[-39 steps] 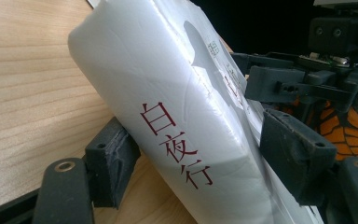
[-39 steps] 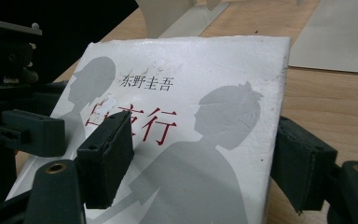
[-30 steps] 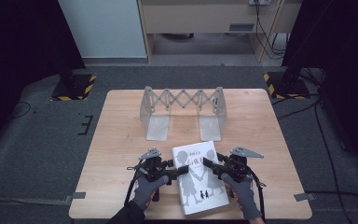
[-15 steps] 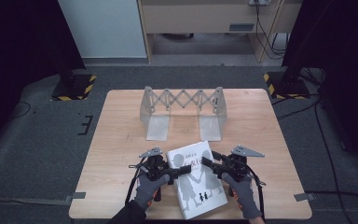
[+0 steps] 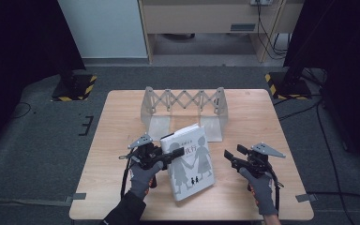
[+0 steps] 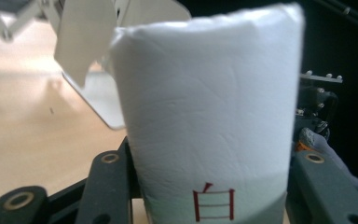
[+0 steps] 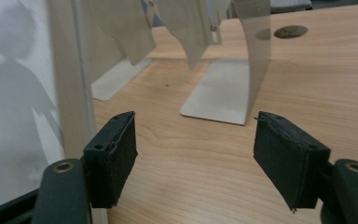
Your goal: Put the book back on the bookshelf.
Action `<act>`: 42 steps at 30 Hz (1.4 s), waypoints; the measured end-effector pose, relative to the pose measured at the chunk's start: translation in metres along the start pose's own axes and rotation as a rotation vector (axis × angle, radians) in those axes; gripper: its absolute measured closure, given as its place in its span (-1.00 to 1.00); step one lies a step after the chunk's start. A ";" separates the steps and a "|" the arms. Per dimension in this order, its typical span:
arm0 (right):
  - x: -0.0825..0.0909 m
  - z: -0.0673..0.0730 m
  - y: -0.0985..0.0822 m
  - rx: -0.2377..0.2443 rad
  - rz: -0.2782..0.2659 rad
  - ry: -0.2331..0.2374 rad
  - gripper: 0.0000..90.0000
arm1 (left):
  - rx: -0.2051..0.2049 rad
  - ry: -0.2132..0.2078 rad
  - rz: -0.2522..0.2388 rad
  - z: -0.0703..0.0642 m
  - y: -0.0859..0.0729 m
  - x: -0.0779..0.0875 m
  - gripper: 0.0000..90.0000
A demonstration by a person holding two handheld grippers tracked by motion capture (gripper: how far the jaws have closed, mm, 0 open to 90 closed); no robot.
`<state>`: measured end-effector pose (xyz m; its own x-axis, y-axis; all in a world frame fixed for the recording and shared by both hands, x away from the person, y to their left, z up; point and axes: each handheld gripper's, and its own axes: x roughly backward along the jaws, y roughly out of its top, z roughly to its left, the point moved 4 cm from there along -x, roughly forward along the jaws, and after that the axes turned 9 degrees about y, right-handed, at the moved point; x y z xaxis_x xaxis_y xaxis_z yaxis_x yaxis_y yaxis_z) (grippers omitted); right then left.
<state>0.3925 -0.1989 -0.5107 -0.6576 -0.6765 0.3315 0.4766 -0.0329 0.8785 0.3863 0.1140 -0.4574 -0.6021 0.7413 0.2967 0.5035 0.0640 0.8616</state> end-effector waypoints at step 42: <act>-0.001 -0.061 -0.039 0.099 0.343 -0.299 -0.75 | -0.307 0.029 -0.058 -0.058 -0.005 0.017 -0.03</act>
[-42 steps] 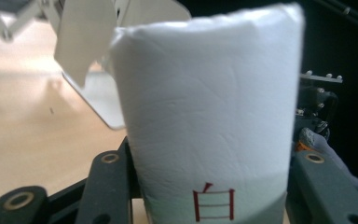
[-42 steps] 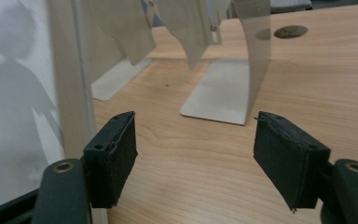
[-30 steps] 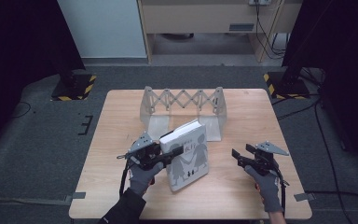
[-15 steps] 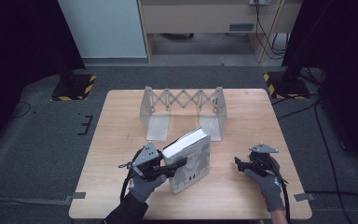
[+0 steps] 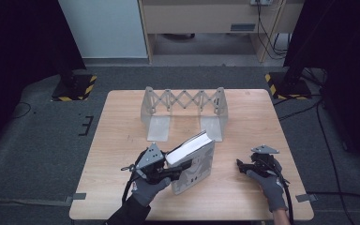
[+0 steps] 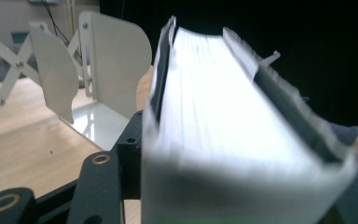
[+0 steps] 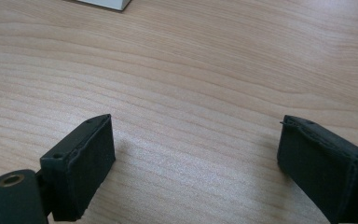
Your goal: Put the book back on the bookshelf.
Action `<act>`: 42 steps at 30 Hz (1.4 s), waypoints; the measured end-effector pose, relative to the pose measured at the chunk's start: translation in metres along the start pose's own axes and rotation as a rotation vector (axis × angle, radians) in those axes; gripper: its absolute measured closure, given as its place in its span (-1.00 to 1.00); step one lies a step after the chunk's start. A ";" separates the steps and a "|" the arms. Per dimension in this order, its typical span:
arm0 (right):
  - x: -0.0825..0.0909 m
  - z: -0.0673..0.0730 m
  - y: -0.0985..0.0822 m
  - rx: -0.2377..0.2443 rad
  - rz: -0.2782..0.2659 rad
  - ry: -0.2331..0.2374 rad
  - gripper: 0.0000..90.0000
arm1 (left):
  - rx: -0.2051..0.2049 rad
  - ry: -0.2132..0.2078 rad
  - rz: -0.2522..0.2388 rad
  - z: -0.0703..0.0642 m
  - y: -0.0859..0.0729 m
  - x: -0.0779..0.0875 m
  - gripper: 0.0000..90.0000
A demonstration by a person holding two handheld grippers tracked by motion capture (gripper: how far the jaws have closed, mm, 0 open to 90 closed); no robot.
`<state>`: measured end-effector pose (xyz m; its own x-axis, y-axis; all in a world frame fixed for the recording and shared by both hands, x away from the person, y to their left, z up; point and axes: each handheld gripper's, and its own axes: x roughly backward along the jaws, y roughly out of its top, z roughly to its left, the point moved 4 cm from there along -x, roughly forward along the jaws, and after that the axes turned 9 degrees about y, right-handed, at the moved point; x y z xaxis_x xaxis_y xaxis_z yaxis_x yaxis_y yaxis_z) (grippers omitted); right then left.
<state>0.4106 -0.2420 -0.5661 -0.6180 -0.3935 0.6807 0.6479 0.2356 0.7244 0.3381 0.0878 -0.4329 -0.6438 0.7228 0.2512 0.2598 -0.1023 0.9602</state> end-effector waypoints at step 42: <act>-0.002 0.000 -0.001 -0.025 0.019 -0.030 -0.95 | -0.059 0.040 0.176 -0.008 0.034 -0.030 0.12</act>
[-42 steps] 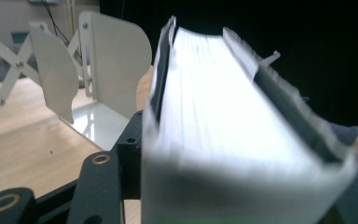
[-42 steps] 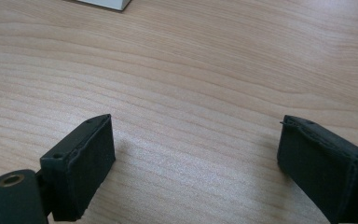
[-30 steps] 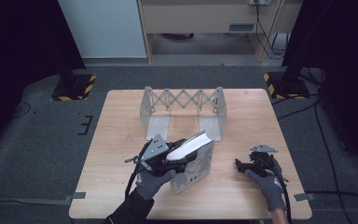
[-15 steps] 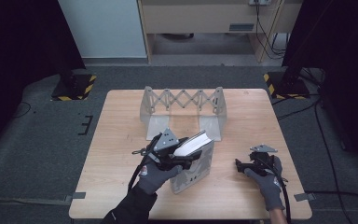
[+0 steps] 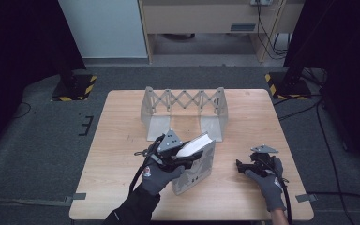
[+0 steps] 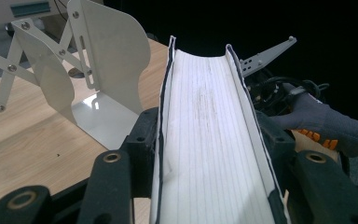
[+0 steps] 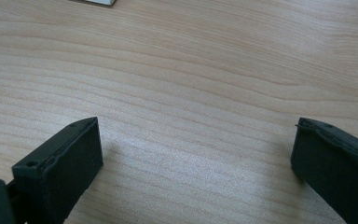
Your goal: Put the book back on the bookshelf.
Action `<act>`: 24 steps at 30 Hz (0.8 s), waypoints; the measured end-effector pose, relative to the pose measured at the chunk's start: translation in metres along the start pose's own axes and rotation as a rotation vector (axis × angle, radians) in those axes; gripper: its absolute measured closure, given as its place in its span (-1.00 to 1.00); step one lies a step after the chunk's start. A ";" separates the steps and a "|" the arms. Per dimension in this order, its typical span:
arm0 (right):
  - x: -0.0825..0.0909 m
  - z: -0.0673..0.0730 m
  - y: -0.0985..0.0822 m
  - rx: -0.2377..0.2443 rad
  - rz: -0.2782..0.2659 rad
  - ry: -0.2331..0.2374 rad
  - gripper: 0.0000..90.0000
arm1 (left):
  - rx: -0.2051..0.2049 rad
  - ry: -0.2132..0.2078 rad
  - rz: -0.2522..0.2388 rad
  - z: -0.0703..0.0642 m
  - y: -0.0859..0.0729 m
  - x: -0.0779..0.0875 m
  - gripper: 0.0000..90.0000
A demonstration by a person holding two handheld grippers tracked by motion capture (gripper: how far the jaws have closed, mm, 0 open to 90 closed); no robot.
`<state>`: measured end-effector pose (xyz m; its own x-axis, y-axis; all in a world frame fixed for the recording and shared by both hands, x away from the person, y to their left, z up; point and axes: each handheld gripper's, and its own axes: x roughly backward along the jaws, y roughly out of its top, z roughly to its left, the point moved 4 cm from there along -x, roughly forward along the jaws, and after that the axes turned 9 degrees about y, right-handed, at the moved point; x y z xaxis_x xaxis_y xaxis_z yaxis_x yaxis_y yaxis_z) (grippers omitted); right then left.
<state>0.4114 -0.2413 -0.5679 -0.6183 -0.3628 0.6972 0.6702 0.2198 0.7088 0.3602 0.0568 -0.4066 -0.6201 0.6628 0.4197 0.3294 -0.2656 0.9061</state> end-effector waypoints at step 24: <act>0.000 0.000 0.000 -0.002 -0.001 -0.001 -0.95 | 0.141 0.282 -0.117 0.089 0.028 0.079 0.16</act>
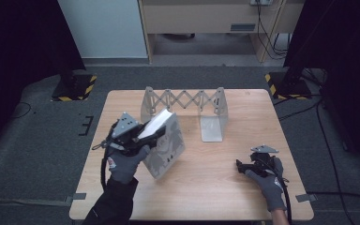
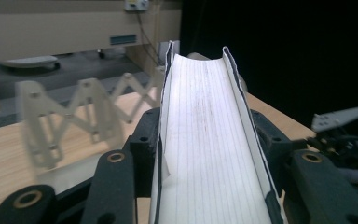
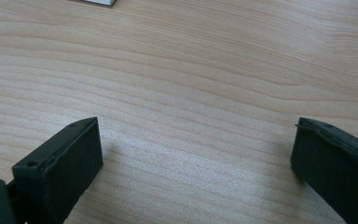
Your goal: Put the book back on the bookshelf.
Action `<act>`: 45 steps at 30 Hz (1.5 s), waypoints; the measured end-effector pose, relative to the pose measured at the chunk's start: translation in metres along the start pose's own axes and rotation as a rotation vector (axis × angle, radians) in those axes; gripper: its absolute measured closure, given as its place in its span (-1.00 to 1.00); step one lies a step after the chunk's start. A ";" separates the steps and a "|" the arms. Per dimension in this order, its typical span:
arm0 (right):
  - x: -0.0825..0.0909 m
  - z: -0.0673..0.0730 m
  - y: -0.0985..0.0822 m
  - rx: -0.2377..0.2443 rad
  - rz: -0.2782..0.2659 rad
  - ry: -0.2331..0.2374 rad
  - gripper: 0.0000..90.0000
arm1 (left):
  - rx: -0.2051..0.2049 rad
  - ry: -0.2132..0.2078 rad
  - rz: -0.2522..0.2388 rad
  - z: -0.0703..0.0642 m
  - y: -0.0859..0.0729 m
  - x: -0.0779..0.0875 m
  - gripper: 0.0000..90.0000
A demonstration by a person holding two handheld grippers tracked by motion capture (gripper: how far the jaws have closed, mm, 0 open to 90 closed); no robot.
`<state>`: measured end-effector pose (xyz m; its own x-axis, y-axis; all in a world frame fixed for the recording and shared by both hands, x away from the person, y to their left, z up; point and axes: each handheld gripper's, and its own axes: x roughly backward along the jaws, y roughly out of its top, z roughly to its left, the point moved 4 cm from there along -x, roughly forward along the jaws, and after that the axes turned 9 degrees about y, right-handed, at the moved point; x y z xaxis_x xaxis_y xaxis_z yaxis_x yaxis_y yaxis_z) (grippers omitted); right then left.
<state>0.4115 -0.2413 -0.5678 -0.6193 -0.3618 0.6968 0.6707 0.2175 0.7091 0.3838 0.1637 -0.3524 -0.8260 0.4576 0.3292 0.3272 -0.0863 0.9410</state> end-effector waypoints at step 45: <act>0.000 0.000 0.000 -0.004 0.001 0.004 -0.95 | 0.061 0.346 0.111 0.059 0.008 -0.154 0.16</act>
<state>0.4116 -0.2410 -0.5678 -0.6172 -0.3653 0.6969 0.6727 0.2143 0.7082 0.5407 0.1444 -0.4006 -0.8870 0.1216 0.4455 0.4413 -0.0612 0.8953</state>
